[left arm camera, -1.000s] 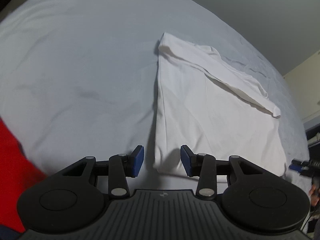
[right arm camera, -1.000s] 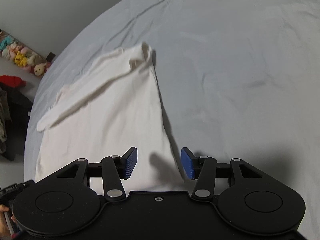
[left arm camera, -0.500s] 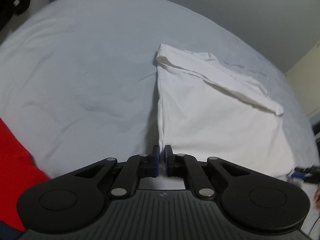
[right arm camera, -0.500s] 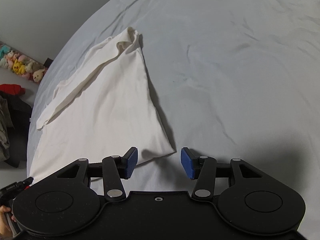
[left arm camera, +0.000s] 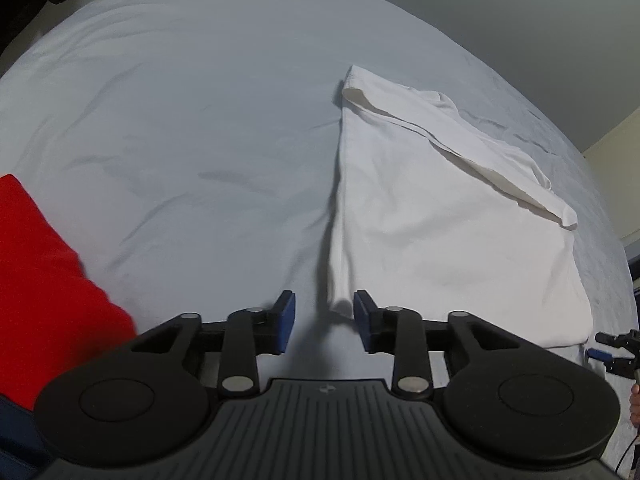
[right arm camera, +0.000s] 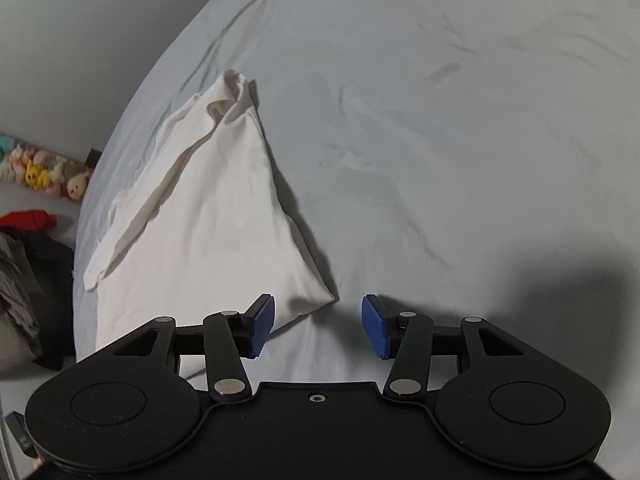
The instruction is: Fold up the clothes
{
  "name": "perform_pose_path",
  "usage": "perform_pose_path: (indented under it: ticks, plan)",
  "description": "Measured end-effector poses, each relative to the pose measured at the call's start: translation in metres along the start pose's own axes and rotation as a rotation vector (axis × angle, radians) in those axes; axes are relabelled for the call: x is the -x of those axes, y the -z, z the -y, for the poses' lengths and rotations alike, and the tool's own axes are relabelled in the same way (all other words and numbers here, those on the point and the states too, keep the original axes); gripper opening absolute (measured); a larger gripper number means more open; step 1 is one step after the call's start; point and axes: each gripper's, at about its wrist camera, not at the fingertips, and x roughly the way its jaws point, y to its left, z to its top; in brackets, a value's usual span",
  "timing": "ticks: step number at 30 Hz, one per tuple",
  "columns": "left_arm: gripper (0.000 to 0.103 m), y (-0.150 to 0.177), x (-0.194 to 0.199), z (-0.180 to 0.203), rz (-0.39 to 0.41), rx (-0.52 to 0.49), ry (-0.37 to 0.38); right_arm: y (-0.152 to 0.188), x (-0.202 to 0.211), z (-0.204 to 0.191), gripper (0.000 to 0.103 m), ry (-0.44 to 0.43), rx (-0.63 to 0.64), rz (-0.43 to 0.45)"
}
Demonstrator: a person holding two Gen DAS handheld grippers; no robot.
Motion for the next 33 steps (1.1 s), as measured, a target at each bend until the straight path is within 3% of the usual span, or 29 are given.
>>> perform_pose_path:
  ticks: [5, 15, 17, 18, 19, 22, 30, 33]
  plan:
    - [0.036, 0.002, -0.014, -0.002, 0.002, 0.143, 0.041, 0.002, -0.009, 0.004, 0.051, -0.032, -0.06, 0.002]
    - [0.036, 0.004, -0.039, -0.002, -0.039, 0.255, 0.041, 0.0, -0.027, -0.012, 0.051, -0.037, -0.035, 0.032]
    - [0.033, 0.004, -0.042, -0.002, -0.029, 0.275, 0.048, 0.002, -0.028, -0.014, 0.045, -0.04, -0.024, 0.057]
    - [0.027, 0.004, -0.043, 0.0, -0.016, 0.287, 0.049, 0.003, -0.028, -0.014, 0.033, -0.037, -0.018, 0.065]
    - [0.015, 0.005, -0.045, 0.002, -0.012, 0.28, 0.047, 0.004, -0.028, -0.014, 0.024, -0.037, -0.013, 0.068]
    - [0.011, 0.007, -0.045, 0.009, 0.004, 0.241, 0.011, 0.007, -0.028, -0.016, 0.013, -0.038, 0.006, 0.081]
    - [0.009, 0.007, -0.028, 0.024, 0.021, 0.178, -0.022, 0.012, -0.003, -0.034, 0.009, -0.039, 0.087, 0.151]
    - [0.009, 0.01, -0.017, 0.033, 0.003, 0.144, -0.036, 0.014, 0.015, -0.045, 0.009, 0.014, 0.128, 0.139]
